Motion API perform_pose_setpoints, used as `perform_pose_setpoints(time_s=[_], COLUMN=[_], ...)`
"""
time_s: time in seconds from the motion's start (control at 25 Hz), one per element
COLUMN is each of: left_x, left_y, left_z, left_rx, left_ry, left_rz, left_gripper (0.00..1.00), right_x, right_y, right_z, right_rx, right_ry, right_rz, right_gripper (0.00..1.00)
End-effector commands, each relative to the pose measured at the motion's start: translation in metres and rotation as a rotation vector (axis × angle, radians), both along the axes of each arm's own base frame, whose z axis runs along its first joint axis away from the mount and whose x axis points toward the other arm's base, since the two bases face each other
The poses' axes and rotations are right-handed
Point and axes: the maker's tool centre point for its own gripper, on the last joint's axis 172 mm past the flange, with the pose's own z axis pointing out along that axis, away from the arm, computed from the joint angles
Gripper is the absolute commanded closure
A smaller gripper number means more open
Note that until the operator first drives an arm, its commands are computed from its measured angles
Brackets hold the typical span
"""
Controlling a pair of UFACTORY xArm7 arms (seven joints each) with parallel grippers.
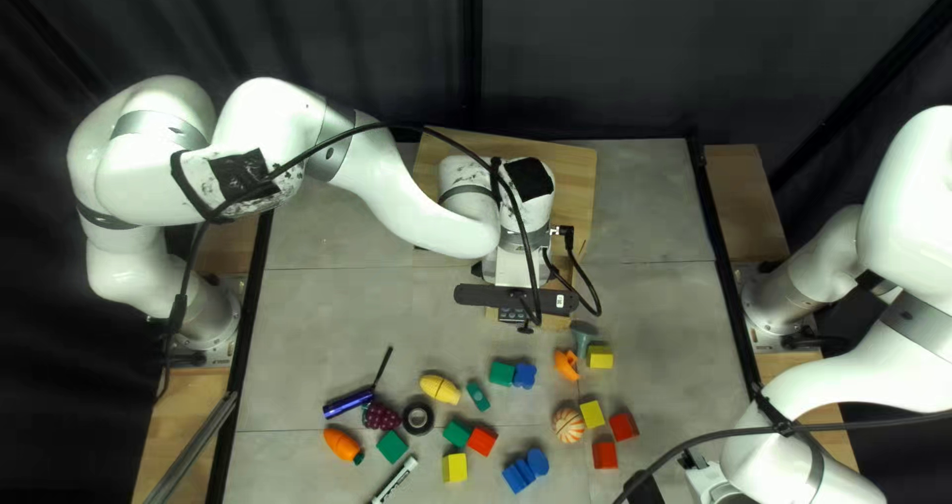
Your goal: Open drawers and place objects into drawer and close
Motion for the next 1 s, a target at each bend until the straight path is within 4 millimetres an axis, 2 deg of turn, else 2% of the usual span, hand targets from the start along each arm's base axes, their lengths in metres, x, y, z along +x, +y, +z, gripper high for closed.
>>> perform_pose_setpoints(time_s=[0.04, 1.0], left_x=[0.001, 0.015], left_y=[-0.001, 0.012], left_z=[-0.002, -0.011], left_rx=[0.002, 0.065], left_ry=[-0.002, -0.011], left_rz=[-0.002, -0.007], left_gripper=[1.00, 1.00], right_x=[0.000, 0.000], right_y=[0.000, 0.000], right_z=[0.000, 0.000], right_rx=[0.000, 0.000], right_ry=[0.000, 0.000], right_rz=[0.000, 0.000], right_gripper=[0.00, 0.00])
